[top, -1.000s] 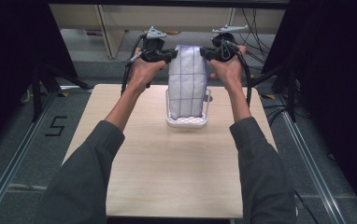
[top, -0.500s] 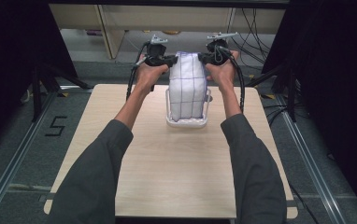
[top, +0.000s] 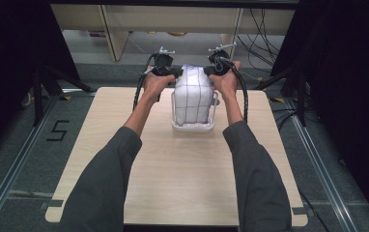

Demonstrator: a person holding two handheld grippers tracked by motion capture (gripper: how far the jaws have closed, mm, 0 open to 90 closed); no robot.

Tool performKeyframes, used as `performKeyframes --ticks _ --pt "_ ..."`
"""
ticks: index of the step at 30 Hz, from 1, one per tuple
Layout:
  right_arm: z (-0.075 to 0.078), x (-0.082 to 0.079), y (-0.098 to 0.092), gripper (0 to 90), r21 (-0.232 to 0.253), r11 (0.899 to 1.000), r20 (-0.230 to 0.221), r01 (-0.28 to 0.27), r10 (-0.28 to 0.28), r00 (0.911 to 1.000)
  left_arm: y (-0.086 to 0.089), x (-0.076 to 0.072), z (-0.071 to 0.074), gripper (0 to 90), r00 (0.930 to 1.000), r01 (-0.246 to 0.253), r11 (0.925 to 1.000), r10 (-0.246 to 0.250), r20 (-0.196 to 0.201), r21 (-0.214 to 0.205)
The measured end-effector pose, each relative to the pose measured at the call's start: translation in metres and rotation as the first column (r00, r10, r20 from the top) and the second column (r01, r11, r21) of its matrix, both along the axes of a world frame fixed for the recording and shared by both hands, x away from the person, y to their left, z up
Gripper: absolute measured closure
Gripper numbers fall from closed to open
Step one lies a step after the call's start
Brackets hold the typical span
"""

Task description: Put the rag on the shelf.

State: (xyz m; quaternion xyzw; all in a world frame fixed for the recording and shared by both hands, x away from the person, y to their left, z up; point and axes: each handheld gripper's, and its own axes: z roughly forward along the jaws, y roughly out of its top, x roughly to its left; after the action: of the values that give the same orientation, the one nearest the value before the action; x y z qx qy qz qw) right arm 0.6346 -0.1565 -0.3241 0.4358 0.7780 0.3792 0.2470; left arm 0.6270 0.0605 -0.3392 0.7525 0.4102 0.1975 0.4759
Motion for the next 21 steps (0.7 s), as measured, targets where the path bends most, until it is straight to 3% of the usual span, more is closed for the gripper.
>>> performKeyframes --ticks 2,4,6,8,14,15,18,21 --pt "-0.003 0.0 0.0 80.2 0.01 1.0 -0.017 0.007 -0.007 0.9998 0.001 0.001 -0.002 80.1 0.9998 0.009 1.0 -0.009 -0.019 -0.002" --pt "-0.006 0.0 0.0 69.4 0.005 1.0 -0.064 0.026 -0.026 0.9976 0.001 0.0 -0.003 76.1 0.9997 -0.003 1.0 0.003 -0.025 -0.001" --pt "-0.007 0.002 -0.001 68.2 -0.008 0.999 -0.053 0.043 -0.044 0.9977 0.004 0.0 -0.002 75.4 0.9995 -0.007 1.0 0.007 -0.031 0.001" --pt "-0.007 0.001 -0.005 65.4 0.028 0.998 -0.038 0.054 -0.052 0.9979 0.008 -0.001 0.001 71.2 0.9991 -0.021 0.9998 0.021 -0.036 -0.003" --pt "0.001 -0.002 -0.013 62.7 0.023 0.998 -0.017 0.052 -0.051 0.9985 0.017 -0.008 0.007 68.4 0.9983 0.009 0.9999 -0.008 -0.057 0.015" --pt "0.003 -0.005 -0.013 62.4 0.031 0.998 -0.033 0.062 -0.061 0.9976 0.018 -0.01 0.008 67.6 0.9987 0.007 0.9998 -0.006 -0.051 0.017" --pt "0.007 -0.009 -0.018 61.5 0.032 0.998 -0.022 0.054 -0.053 0.9984 0.022 -0.018 0.012 64.6 0.9987 0.022 0.9996 -0.022 -0.047 0.018" --pt "0.01 -0.016 -0.022 59.1 0.03 0.998 -0.019 0.056 -0.055 0.9983 0.026 -0.024 0.013 57.4 0.9979 0.032 0.9994 -0.031 -0.057 0.015"
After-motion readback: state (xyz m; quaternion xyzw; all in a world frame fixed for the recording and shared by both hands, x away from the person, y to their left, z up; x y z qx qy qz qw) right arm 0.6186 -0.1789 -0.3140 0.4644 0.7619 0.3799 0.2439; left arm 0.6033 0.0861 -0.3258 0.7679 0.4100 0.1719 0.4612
